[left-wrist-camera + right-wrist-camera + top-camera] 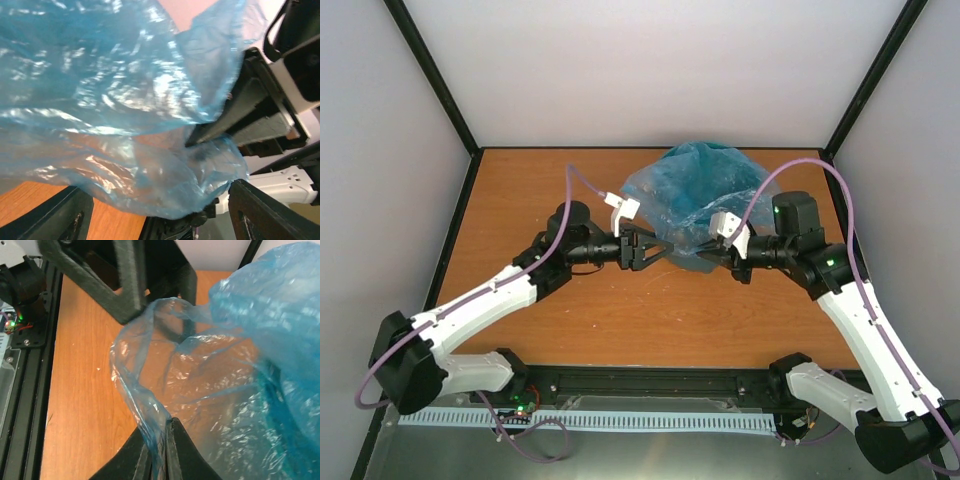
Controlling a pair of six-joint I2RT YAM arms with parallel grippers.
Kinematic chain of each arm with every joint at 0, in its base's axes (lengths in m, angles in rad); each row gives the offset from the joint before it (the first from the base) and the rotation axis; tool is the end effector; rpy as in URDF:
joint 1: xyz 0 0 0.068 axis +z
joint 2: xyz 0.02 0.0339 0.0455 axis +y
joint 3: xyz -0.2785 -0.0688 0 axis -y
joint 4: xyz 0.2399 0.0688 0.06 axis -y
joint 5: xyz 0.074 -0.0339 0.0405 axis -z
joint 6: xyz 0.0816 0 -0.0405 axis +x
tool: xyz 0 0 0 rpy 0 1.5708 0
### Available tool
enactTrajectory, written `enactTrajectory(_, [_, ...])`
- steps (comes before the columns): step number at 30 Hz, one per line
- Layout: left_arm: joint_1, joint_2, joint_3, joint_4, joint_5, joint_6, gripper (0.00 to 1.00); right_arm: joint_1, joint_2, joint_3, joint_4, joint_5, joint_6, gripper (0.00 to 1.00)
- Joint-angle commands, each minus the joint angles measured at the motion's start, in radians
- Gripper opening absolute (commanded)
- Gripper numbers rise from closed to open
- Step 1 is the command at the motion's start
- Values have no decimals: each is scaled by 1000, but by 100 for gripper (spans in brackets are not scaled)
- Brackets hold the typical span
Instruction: Put the trash bags into the trash bin
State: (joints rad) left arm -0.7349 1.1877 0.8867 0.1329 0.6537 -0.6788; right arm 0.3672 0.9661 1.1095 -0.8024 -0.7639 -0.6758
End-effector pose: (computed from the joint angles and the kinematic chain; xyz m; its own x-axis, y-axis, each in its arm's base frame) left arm 0.1890 -0.2377 0.3348 -0.7101 -0.0301 -0.7035 0.6826 0.2159 -0.6982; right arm 0.1623 0.1229 0.3549 0.0356 -0.4703 -0.8818 -0.9580 0.2352 -0.1641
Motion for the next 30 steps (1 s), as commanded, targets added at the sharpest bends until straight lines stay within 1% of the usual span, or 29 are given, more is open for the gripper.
enactTrajectory(1, [0,41,-4,81,-23,-48,74,6,-29,-24,-53,-7,-41,10])
enactTrajectory(3, [0,48,-19,109,-27,-55,74,5,-33,-35,-66,-5,-48,11])
enactTrajectory(7, [-1,59,-41,158,-6,-59,81,6,-27,-55,-82,4,-64,13])
enactTrajectory(10, [-1,65,-47,148,-60,-80,82,9,-22,-71,-100,-11,-81,15])
enactTrajectory(12, [-1,79,-44,120,-127,-105,80,10,-21,-70,-138,-25,-109,30])
enactTrajectory(14, [-1,98,-45,100,-182,-128,74,10,-25,-46,-180,-39,-119,40])
enactTrajectory(16, [-1,116,-53,112,-207,-143,64,11,-35,1,-245,-64,-135,51])
enactTrajectory(17, [-1,123,-60,134,-211,-148,61,10,-38,30,-287,-84,-150,56])
enactTrajectory(19, [-1,135,-76,159,-221,-156,54,9,-36,96,-386,-130,-182,61])
enactTrajectory(22, [-1,134,-93,175,-244,-144,43,10,-25,205,-504,-180,-210,64])
enactTrajectory(24, [-1,121,-111,178,-270,-129,34,10,-22,276,-544,-196,-205,64])
enactTrajectory(26, [-1,104,-124,168,-308,-116,32,10,-19,355,-563,-204,-193,64])
enactTrajectory(28, [-1,89,-133,152,-331,-100,31,10,-17,401,-500,-172,-108,64])
enactTrajectory(30, [-2,76,-135,142,-335,-83,30,10,-18,416,-409,-88,-20,65])
